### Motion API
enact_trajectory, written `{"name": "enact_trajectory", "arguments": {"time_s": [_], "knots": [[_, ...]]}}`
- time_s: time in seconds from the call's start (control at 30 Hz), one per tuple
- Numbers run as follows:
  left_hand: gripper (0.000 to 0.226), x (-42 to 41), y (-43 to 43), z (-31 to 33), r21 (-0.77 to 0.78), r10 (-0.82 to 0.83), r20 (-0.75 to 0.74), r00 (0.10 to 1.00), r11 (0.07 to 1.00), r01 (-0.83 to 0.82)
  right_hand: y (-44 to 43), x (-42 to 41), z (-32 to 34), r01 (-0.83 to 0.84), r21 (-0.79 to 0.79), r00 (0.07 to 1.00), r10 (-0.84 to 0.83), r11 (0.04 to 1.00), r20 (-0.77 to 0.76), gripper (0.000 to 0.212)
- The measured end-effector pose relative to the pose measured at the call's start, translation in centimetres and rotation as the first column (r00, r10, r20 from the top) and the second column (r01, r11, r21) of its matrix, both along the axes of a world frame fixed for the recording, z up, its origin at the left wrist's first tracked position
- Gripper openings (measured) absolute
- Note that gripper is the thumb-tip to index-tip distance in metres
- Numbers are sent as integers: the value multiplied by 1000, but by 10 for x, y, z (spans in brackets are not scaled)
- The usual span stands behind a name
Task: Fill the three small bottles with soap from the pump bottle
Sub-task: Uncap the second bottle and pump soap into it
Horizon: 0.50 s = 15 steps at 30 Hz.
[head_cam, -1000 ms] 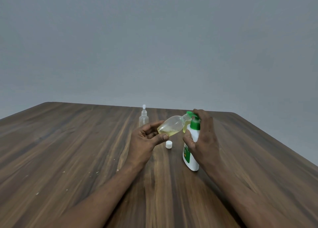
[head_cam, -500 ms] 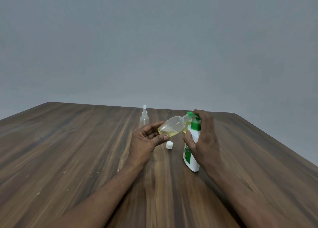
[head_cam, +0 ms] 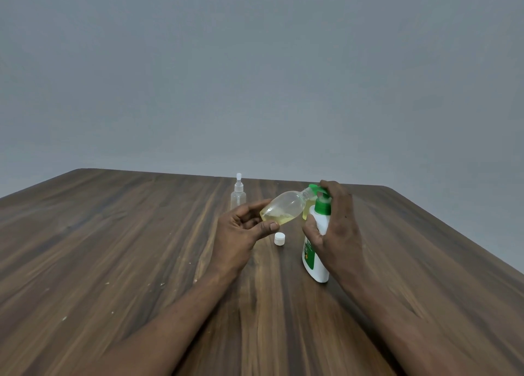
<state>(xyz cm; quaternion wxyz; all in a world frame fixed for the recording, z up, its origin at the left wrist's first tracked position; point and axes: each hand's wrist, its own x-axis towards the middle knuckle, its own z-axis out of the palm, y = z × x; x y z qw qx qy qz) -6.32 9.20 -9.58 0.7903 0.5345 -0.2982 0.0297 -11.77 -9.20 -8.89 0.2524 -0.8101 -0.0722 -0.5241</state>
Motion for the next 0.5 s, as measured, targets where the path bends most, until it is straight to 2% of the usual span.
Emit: {"name": "enact_trajectory", "arguments": {"time_s": [0.2,0.5], "knots": [[47,0,0,-1,-3,-3,2,1000,1000,3,0,-1,1,-17,22,1000,17,1000,-15,55],[47,1,0,-1,-9,-1,-8,1000,1000,1,1,0,1,-15,4,1000,15,1000,6,65]]}}
